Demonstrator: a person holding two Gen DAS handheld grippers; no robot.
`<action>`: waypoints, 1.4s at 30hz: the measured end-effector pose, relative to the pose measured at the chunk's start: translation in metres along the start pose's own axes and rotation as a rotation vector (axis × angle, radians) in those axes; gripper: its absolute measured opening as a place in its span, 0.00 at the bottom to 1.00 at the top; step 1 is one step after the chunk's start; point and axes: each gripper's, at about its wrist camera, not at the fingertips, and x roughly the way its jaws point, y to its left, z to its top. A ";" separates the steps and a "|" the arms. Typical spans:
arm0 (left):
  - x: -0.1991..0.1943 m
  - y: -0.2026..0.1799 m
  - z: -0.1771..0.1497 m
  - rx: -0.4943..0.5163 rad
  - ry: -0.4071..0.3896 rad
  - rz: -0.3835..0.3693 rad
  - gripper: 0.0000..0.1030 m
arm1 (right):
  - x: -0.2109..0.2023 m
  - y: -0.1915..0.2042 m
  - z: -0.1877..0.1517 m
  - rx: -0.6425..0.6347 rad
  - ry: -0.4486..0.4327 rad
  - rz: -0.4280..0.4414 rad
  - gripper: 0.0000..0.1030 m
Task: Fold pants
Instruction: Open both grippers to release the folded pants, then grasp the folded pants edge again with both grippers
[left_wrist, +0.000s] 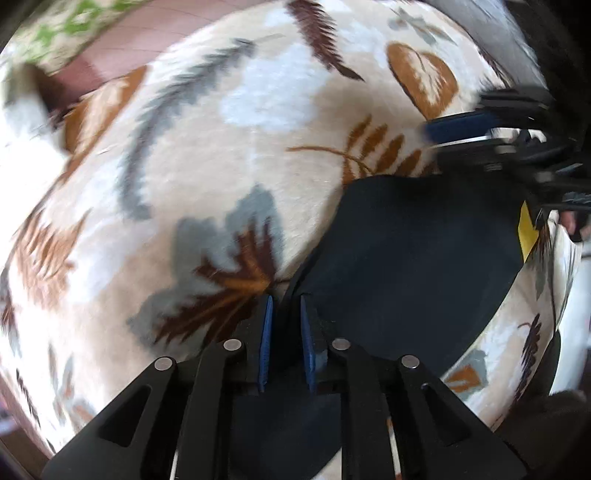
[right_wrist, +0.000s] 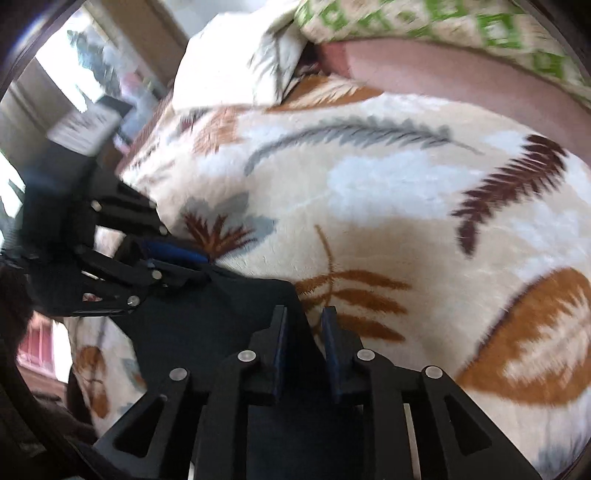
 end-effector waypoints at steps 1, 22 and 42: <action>-0.008 0.004 -0.006 -0.022 -0.012 0.008 0.14 | -0.014 -0.002 -0.003 0.024 -0.024 -0.003 0.32; -0.052 -0.160 -0.034 -0.199 -0.086 -0.252 0.15 | -0.255 -0.128 -0.282 0.653 -0.362 -0.158 0.48; -0.006 -0.224 0.028 -0.331 -0.039 -0.423 0.15 | -0.167 -0.143 -0.196 0.308 -0.157 -0.210 0.07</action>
